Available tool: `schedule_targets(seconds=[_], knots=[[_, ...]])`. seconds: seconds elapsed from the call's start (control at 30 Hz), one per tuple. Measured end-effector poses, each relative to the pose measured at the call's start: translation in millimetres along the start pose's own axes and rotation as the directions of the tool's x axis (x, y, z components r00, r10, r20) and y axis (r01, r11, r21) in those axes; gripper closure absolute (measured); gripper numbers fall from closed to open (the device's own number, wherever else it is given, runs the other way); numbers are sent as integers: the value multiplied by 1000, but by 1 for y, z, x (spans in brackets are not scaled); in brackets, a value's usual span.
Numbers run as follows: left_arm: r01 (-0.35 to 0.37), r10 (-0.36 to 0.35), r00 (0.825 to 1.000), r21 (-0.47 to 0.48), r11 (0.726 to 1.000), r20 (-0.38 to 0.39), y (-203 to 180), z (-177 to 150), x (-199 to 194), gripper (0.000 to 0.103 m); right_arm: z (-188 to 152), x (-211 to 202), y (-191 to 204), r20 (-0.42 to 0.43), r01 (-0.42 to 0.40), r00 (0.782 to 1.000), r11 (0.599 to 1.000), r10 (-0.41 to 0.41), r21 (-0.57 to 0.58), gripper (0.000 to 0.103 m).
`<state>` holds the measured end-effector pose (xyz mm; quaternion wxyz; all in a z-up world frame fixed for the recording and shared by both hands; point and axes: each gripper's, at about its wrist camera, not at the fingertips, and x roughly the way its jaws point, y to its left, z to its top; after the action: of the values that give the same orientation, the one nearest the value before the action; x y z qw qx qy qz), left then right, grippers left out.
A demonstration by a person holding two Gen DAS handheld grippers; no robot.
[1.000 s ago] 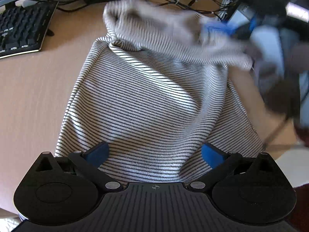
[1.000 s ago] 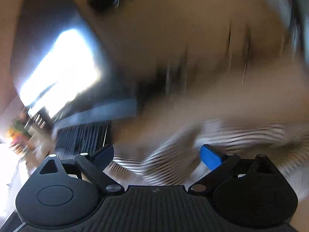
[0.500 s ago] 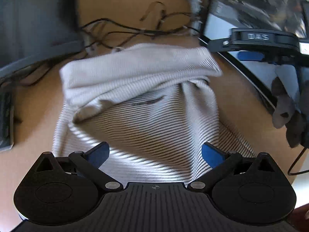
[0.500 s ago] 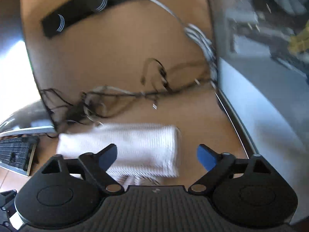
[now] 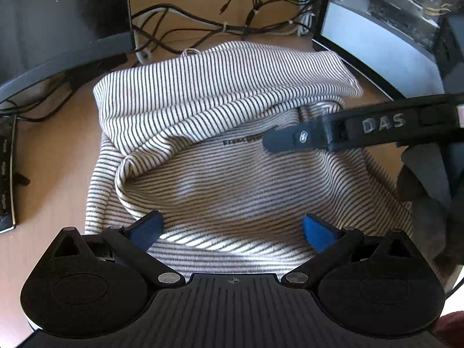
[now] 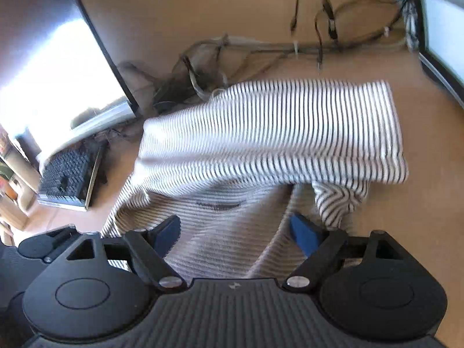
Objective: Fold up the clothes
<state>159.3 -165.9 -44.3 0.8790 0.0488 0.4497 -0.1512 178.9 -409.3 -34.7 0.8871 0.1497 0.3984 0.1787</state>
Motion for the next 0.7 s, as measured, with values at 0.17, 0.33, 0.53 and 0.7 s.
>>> schedule_targets(seconds=[0.17,0.33,0.53,0.7], knots=[[-10,11,1000,-20,1000,9,-3,-18,-10,0,-3,-19,-3,-30,-29,999,999,30,16,17],[-6,7,1000,-36,999,3,-13,-43,-31,0,-21,-35,17,-57,-14,998,996,8,-94,17],[61,-65,997,-76,995,-44,-20,-59,-51,0,-44,-43,35,-42,38,998,978,-47,-205,17],[121,-129,988,-99,988,-84,-25,-62,-58,0,-38,-60,42,81,168,984,973,-157,-156,17]])
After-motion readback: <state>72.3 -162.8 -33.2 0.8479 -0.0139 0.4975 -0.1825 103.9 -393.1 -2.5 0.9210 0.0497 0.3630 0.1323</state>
